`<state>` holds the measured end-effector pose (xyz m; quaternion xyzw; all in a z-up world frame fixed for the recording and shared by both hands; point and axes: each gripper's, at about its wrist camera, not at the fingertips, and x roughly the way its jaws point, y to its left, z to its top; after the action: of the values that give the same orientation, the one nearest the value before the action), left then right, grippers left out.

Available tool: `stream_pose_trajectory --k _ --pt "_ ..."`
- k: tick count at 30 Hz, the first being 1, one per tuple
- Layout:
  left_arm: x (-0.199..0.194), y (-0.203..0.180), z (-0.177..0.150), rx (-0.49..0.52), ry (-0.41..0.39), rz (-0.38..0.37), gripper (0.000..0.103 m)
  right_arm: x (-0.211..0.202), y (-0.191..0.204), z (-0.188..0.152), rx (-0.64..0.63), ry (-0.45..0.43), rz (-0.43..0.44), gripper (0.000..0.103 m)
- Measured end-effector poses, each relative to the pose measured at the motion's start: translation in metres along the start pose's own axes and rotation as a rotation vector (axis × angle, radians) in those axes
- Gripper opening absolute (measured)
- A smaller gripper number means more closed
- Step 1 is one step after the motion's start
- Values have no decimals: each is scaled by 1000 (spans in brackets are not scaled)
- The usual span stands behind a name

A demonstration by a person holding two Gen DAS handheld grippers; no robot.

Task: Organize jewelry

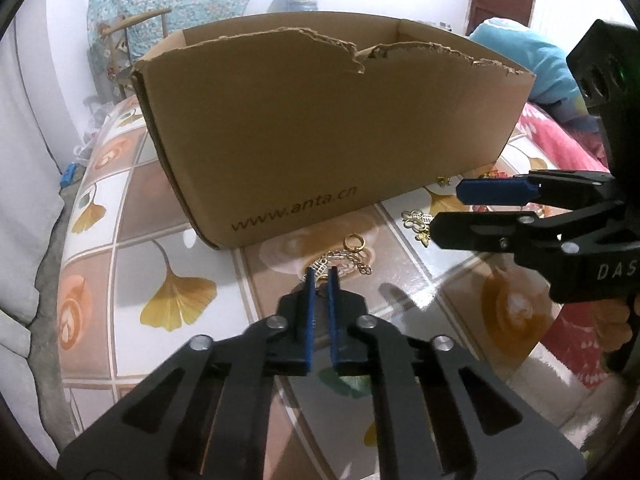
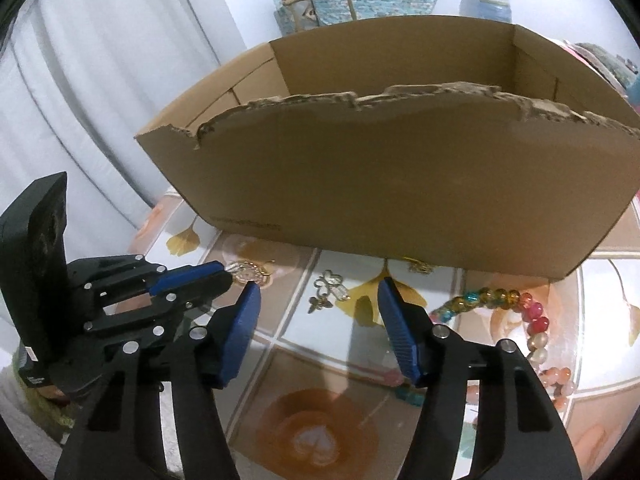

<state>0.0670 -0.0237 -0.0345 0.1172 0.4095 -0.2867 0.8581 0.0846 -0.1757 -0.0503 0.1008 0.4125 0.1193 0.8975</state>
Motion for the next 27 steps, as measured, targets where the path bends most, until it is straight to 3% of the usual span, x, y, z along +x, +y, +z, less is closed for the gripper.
stream_pose_trajectory --k 9,15,27 --pt "-5 8 -8 -11 -6 4 0 17 21 9 -52 20 4 42" --pt "-9 11 -12 -3 -14 7 0 28 31 13 -85 34 -49 27" --pt "-12 19 -16 -15 -23 -13 0 48 47 19 -139 55 -129 14"
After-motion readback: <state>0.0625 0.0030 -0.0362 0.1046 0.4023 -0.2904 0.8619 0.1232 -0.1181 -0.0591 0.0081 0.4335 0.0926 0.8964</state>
